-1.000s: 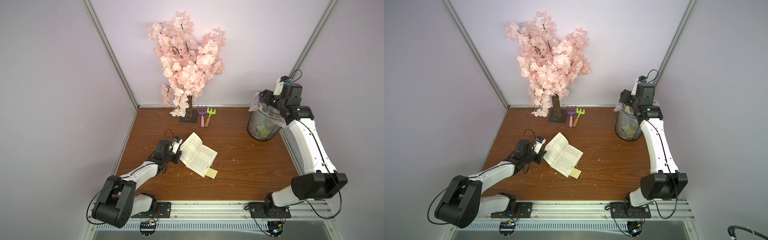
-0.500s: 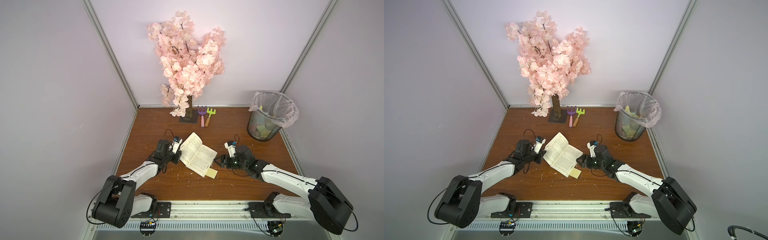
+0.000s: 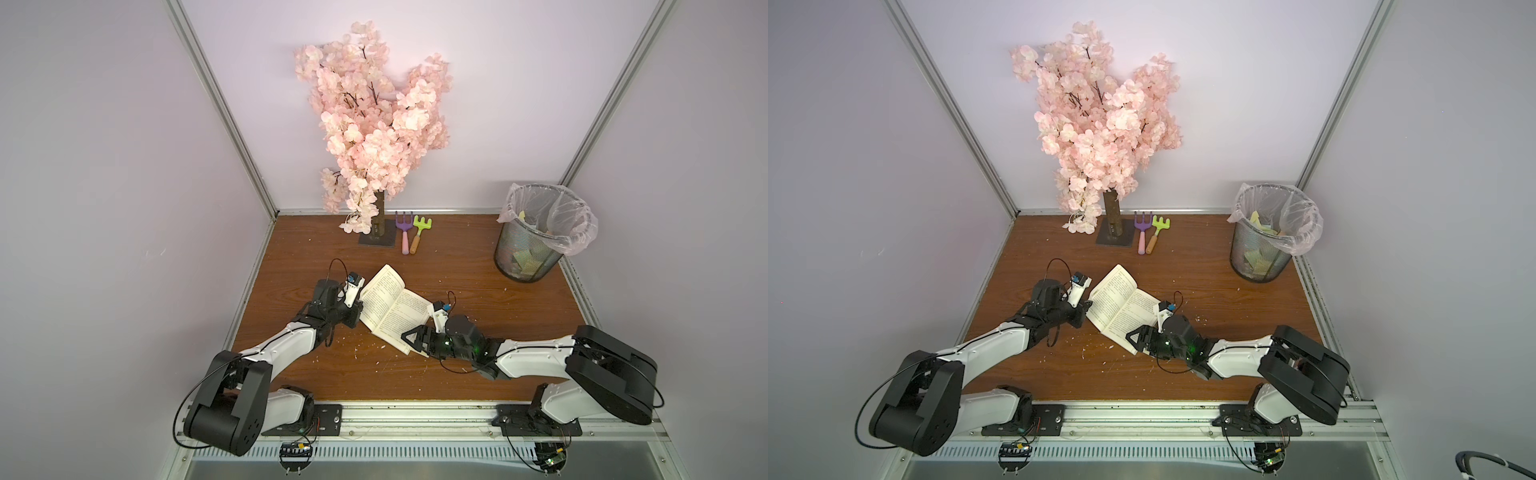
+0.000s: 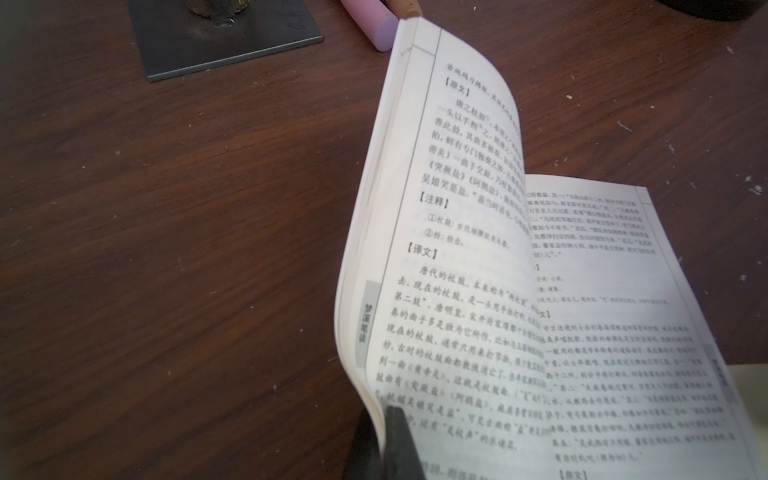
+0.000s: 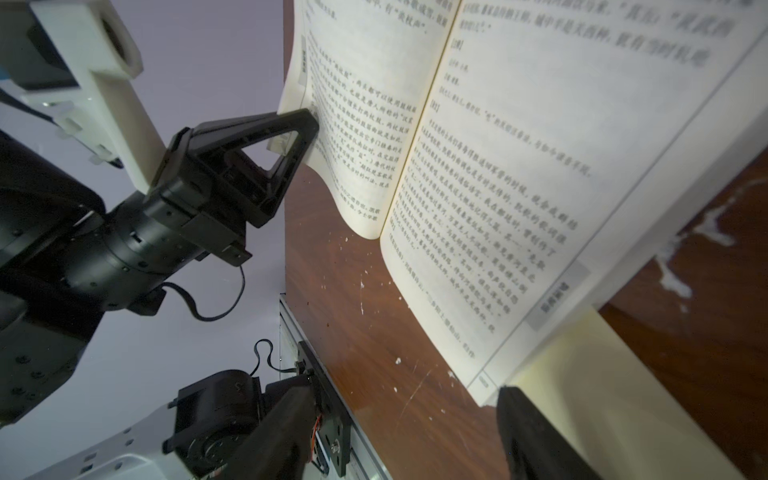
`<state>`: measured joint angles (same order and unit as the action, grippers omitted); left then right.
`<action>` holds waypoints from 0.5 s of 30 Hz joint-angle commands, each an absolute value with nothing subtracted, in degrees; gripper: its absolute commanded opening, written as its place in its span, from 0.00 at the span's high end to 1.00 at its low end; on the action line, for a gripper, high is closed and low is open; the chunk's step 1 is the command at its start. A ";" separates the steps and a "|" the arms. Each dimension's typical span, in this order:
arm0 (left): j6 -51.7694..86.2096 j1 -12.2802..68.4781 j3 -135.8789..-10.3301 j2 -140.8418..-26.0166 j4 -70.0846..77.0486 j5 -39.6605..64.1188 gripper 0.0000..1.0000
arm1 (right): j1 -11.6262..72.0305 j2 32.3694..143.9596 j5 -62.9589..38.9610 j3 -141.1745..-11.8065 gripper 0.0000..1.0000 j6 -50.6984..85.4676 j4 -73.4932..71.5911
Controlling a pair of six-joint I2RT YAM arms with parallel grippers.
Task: Peel off the used sticky note
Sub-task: Turn the page of the book at the center of the board.
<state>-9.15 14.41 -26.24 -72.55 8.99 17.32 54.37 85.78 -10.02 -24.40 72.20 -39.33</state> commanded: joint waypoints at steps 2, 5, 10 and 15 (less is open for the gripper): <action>-9.13 13.84 -25.51 -71.99 6.59 16.80 0.98 | 54.59 87.09 -7.45 -23.93 0.29 76.58 -46.17; -9.10 13.88 -25.52 -71.85 6.56 16.95 0.98 | 54.54 86.79 -5.98 -23.77 0.29 77.25 -44.94; -9.08 13.89 -25.58 -71.85 6.55 17.29 0.98 | 54.49 87.16 -5.13 -23.65 0.29 78.78 -44.35; -9.08 13.89 -25.49 -71.41 6.49 17.31 0.98 | 54.49 88.64 -5.34 -23.01 0.29 80.42 -46.68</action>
